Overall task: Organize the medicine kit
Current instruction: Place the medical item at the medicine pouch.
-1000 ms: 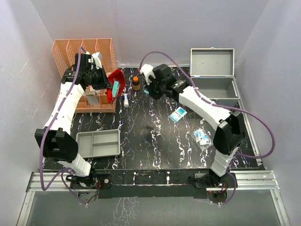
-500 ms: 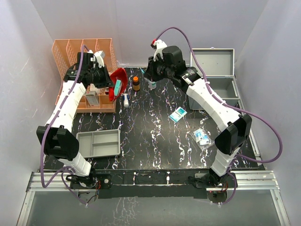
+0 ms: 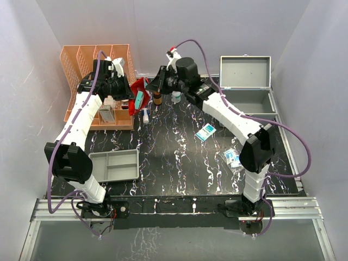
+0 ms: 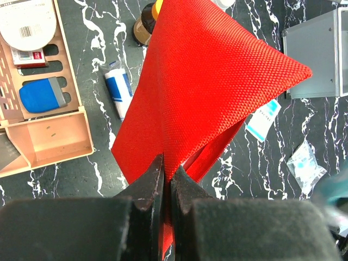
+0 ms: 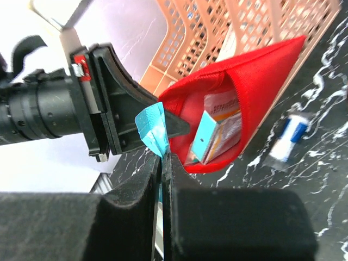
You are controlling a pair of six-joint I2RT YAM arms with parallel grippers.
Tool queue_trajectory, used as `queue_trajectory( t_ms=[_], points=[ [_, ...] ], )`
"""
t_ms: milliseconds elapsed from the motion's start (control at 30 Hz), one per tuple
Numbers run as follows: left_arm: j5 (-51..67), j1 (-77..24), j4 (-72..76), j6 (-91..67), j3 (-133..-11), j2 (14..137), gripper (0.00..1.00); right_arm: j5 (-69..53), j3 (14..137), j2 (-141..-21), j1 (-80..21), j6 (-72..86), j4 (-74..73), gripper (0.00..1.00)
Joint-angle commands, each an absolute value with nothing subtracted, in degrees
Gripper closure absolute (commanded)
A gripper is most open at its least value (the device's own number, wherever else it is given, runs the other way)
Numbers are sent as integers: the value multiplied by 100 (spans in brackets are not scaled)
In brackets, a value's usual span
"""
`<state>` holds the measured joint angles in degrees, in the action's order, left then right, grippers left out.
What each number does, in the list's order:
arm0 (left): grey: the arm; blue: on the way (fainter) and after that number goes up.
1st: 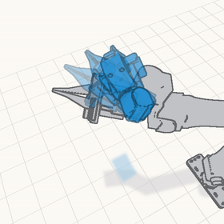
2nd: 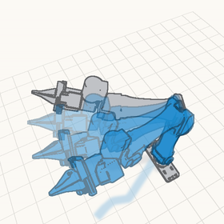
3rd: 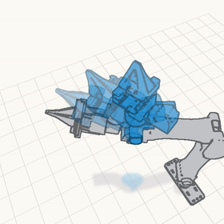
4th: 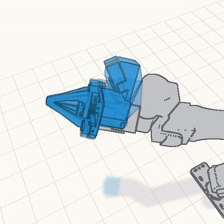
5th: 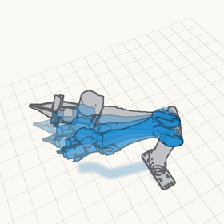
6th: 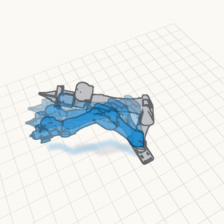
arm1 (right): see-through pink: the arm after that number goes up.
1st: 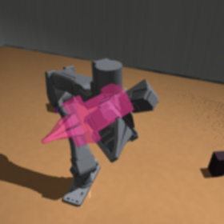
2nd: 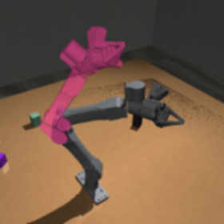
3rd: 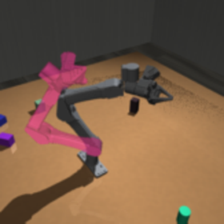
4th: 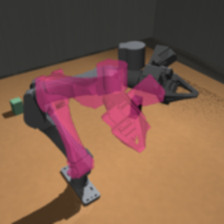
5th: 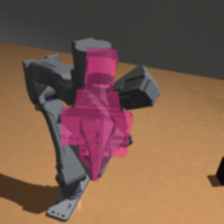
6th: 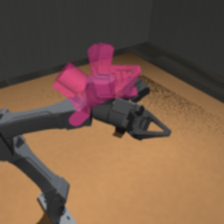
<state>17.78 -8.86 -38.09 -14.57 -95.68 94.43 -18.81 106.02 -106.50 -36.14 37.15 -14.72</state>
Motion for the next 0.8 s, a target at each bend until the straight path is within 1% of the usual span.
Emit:
queue_trajectory(
  t_ms=[0,233,767],
  points=[
    [1844,-923,-3682,-1503,-9767,9296,100,-1975,10940,-10918,-3852,4068,-1075,100],
    [1903,-932,-3690,-1546,-9765,9247,100,-1799,10674,-11069,-3892,3945,-1071,100],
    [1969,-949,-3721,-1574,-9742,9208,100,-1388,11969,-12026,-3638,3545,-1592,100]
  ],
)
